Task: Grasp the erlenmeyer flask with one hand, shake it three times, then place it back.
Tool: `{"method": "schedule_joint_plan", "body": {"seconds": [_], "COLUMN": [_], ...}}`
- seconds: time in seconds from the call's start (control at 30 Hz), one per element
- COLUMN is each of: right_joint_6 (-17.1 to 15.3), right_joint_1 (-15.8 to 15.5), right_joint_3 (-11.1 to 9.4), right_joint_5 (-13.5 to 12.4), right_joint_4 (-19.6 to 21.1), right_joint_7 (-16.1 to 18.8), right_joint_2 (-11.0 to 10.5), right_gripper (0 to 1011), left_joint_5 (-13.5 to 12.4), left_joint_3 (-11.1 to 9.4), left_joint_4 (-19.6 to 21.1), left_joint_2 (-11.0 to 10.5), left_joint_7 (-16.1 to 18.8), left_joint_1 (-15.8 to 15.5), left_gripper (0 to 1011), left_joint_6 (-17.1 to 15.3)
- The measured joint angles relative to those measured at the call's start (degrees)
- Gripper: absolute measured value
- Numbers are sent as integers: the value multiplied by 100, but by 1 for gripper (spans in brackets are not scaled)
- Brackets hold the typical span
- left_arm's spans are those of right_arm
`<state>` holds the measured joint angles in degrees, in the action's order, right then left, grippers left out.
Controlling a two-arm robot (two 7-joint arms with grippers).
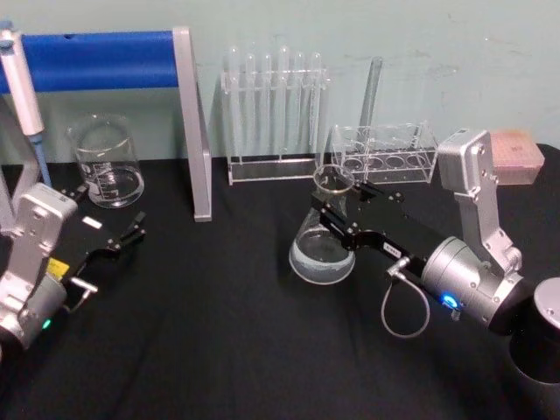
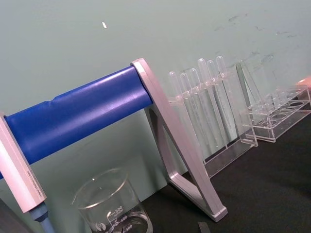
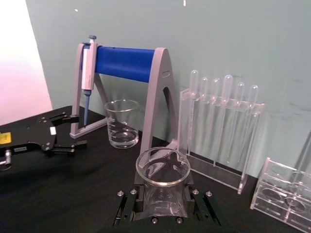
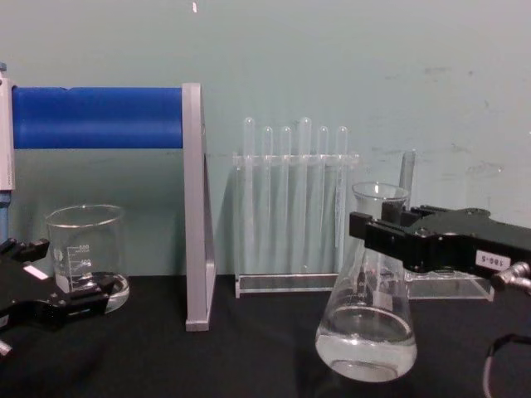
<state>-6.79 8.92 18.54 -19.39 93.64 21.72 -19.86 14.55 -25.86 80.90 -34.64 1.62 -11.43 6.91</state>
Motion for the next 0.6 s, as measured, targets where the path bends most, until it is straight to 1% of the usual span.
{"method": "schedule_joint_plan", "body": {"seconds": [0.23, 0.37, 0.57, 0.6], "right_joint_6": [21, 80, 218, 218], "right_joint_1": [93, 156, 227, 227], "right_joint_3": [74, 131, 230, 230], "right_joint_5": [-185, -286, -383, -383], "right_joint_4": [-108, -188, -284, -284], "right_joint_7": [201, 362, 592, 592], "right_joint_2": [-147, -267, -443, -443], "right_gripper": [448, 448, 448, 448], "left_joint_5": [0, 0, 0, 0], "left_joint_3": [0, 0, 0, 0], "left_joint_4": [0, 0, 0, 0], "left_joint_2": [0, 0, 0, 0], "left_joint_7": [0, 0, 0, 0], "left_joint_1": [0, 0, 0, 0], "left_gripper": [1001, 1001, 1001, 1001], "left_joint_6": [0, 0, 0, 0]}}
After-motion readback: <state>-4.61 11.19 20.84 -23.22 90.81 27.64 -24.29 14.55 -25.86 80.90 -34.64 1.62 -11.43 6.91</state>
